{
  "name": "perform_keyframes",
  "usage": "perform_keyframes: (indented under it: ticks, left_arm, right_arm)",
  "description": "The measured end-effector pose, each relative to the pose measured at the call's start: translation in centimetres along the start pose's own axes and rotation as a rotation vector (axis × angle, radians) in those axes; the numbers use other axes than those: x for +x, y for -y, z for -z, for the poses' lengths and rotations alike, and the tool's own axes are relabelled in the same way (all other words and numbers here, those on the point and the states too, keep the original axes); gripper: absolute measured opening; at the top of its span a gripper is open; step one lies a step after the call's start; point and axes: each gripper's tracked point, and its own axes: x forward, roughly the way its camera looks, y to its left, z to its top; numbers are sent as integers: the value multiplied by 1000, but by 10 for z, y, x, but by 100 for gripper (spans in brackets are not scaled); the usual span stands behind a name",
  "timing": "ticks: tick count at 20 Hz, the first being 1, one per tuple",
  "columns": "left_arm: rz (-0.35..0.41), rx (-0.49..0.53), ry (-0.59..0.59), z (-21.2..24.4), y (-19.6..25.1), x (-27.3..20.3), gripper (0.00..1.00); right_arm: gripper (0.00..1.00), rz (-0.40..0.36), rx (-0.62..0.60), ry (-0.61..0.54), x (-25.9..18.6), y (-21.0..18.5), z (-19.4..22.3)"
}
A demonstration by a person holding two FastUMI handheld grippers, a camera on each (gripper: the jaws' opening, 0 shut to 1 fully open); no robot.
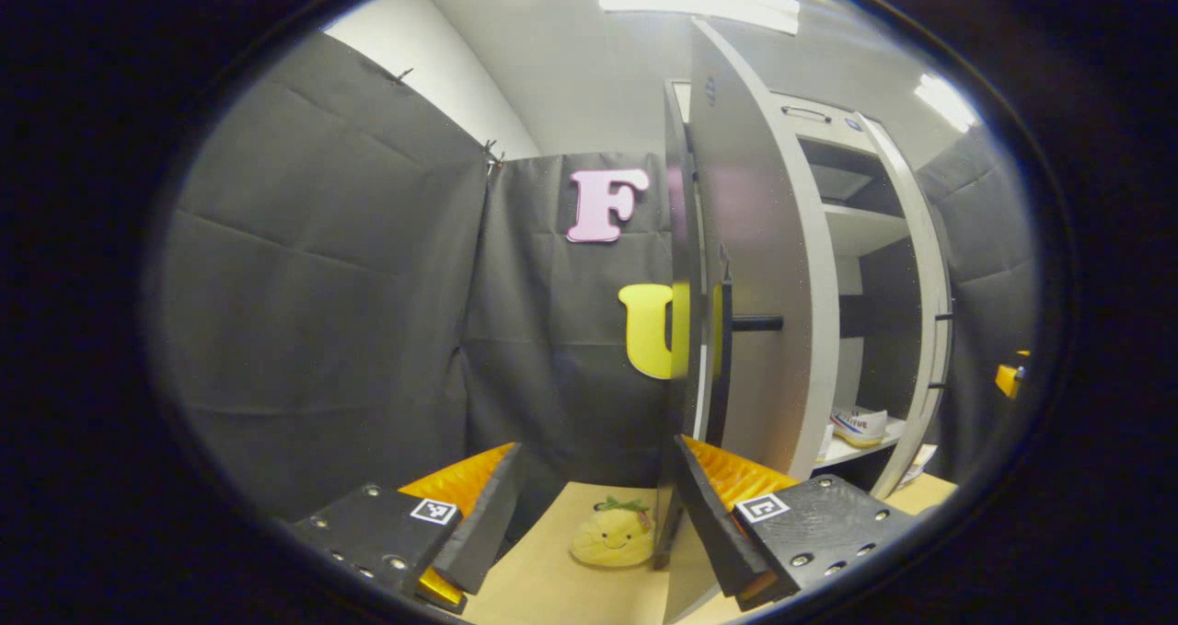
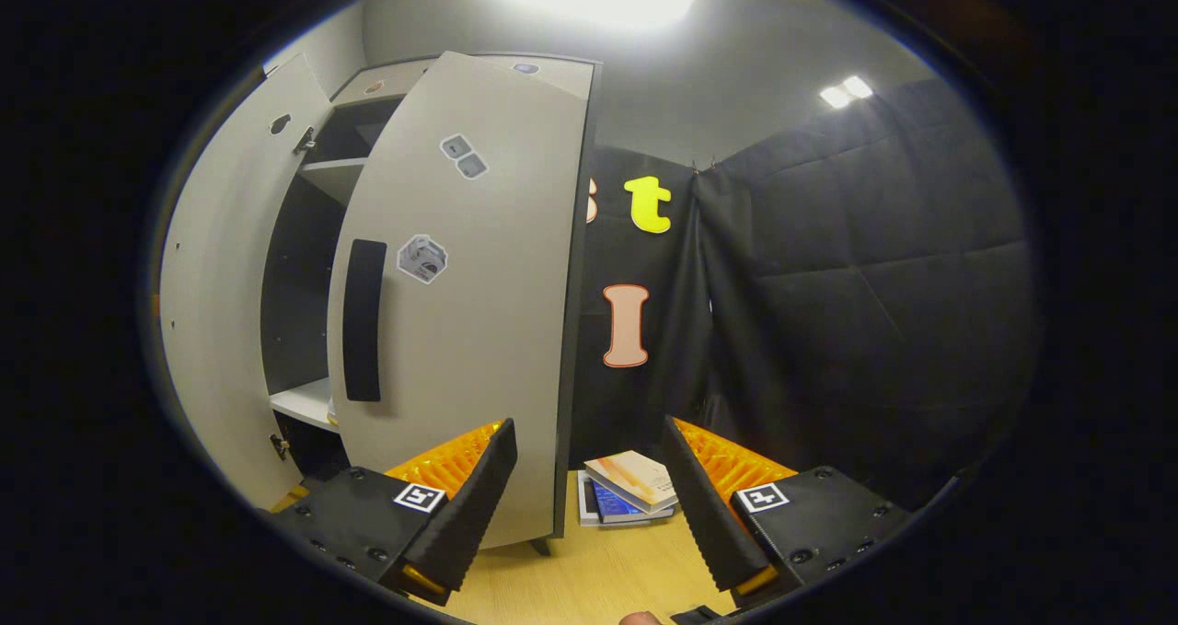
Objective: Grab one shoe with the right hand and put it into the shoe cabinet, grab the other shoe with the left hand and put it into the shoe cabinet; then close the right door with the right hand and the left door with the left hand.
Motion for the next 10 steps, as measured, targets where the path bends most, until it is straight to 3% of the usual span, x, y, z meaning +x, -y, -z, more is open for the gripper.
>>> perform_keyframes:
  ticks: [10]
  left_arm:
    - [-20, 9, 4, -3, 58, -19, 100]
  right_arm:
    - [99, -59, -15, -9, 12, 36, 8]
